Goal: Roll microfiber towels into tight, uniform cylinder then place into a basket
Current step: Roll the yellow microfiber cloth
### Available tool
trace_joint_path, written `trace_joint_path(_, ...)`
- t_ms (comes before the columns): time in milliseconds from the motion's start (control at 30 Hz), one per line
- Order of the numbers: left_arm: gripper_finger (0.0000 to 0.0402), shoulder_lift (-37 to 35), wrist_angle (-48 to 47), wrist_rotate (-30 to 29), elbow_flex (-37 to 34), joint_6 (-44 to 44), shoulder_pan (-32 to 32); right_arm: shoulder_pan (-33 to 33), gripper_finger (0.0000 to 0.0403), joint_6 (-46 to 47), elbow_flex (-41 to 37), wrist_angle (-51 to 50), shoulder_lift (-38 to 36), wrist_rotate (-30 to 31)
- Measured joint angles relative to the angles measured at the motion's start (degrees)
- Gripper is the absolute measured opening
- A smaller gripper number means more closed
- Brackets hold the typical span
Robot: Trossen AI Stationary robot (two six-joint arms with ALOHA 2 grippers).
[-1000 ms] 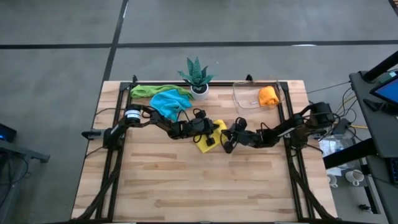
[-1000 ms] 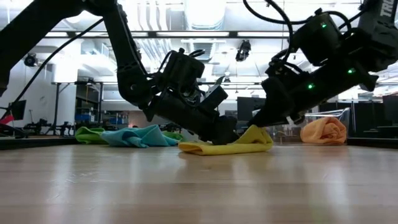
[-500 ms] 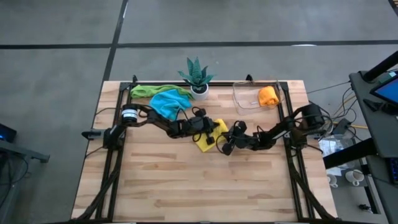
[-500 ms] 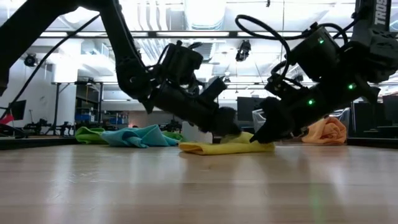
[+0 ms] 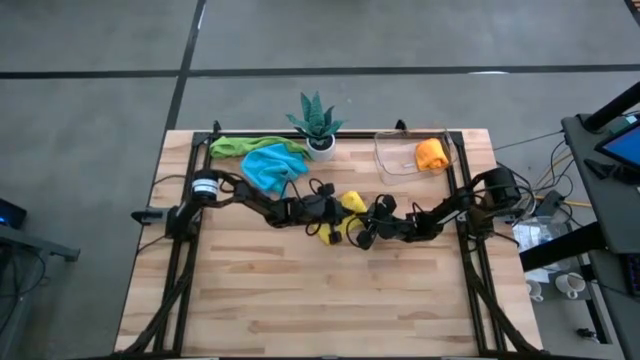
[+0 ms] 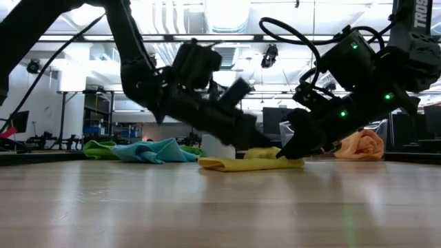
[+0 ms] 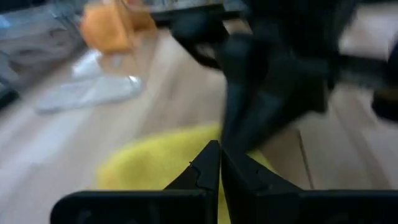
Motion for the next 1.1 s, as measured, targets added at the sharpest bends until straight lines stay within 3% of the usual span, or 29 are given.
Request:
trace_joint_path(267, 0.0000, 3.6, 0.4, -8.9, 0.1, 0.0, 0.8, 0.0, 0.0008, 0.3, 0.0, -0.2, 0.0, -0.5)
trace_joint_path(367, 0.0000, 3.6, 0.3, -9.6, -0.3, 0.8, 1.3, -0.1, 0.0008, 0.4, -0.1, -0.6, 0.0, -1.3)
trace_joint_path(567, 0.0000, 1.4, -0.1, -11.5, -2.3, 5.7, 1.6, 0.0, 0.0008, 1.3, -0.3, -1.8, -0.1, -2.7)
trace_joint_path(800, 0.0000, -3.0, -2.0, -19.4, -4.8, 10.8, 1.7, 0.0, 0.0008, 1.4, -0.4, -1.9, 0.0, -3.4)
trace_joint_path(933, 0.0000, -3.7, -1.6, -18.1, -4.7, 10.5, 1.2, 0.0, 0.0008, 1.4, -0.4, -1.9, 0.0, -3.5)
trace_joint_path(1100, 0.0000, -5.1, -1.2, -10.5, -3.6, 8.9, -0.4, 0.0, 0.0008, 1.4, -0.4, -1.8, 0.0, -3.5)
